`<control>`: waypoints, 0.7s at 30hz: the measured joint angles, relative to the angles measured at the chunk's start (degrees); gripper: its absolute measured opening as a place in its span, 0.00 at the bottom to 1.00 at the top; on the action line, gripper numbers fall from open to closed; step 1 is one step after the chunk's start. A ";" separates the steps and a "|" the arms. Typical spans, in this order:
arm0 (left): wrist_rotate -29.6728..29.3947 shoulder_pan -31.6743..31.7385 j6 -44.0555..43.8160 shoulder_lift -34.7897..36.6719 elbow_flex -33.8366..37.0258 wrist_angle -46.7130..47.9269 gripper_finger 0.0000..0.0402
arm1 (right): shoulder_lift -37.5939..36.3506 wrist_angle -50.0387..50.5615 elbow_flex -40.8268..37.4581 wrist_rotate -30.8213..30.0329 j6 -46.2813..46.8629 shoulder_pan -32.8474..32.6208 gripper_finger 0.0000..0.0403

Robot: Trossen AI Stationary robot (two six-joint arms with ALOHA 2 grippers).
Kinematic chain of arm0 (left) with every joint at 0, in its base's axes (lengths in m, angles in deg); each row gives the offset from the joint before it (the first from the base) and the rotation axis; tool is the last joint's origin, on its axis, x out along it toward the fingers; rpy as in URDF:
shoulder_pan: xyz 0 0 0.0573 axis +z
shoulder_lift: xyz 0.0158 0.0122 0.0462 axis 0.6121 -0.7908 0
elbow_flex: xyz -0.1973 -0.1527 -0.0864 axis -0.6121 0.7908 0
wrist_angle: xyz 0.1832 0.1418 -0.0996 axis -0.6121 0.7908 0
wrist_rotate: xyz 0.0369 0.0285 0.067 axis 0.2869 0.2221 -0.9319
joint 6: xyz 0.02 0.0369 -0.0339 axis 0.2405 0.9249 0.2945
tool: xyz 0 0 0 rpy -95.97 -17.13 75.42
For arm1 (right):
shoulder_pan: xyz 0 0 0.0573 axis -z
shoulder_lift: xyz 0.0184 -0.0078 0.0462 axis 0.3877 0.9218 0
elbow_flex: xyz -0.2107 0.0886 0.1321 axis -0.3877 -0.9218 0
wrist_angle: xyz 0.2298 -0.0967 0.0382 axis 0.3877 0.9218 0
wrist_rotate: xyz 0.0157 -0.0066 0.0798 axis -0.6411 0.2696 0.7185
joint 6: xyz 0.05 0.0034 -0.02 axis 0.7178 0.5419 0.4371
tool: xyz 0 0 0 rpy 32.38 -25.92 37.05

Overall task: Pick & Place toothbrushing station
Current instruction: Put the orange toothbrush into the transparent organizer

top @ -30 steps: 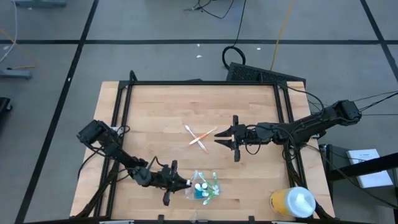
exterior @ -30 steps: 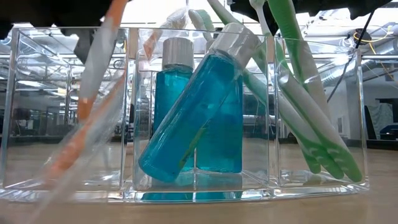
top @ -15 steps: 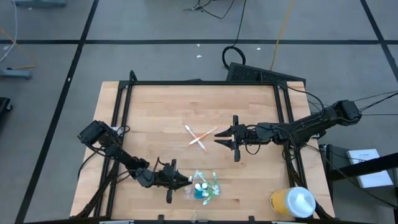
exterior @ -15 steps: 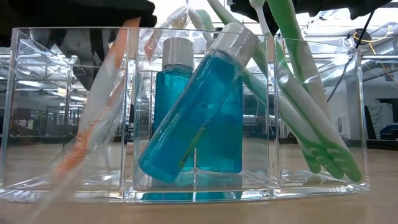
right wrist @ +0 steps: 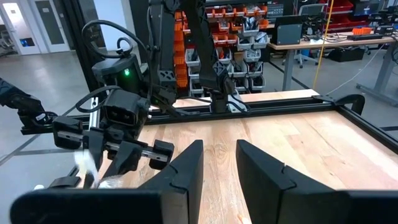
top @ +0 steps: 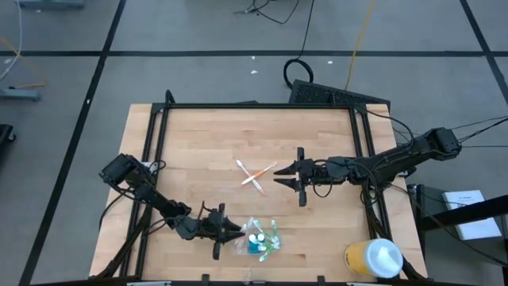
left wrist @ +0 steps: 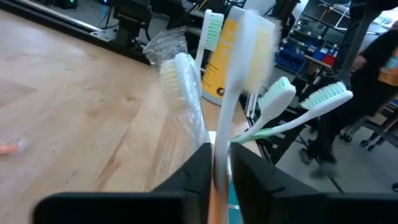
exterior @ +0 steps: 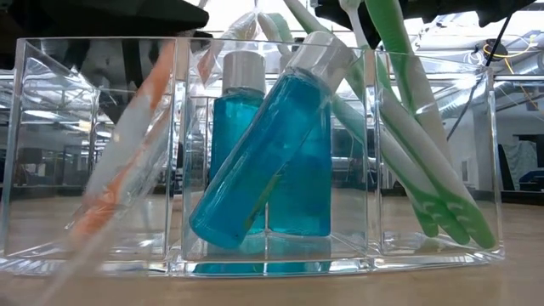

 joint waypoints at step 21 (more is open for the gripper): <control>-4.13 0.40 19.95 18.49 0.02 11.18 0.59 | 0.00 0.59 0.04 0.00 0.00 0.00 0.22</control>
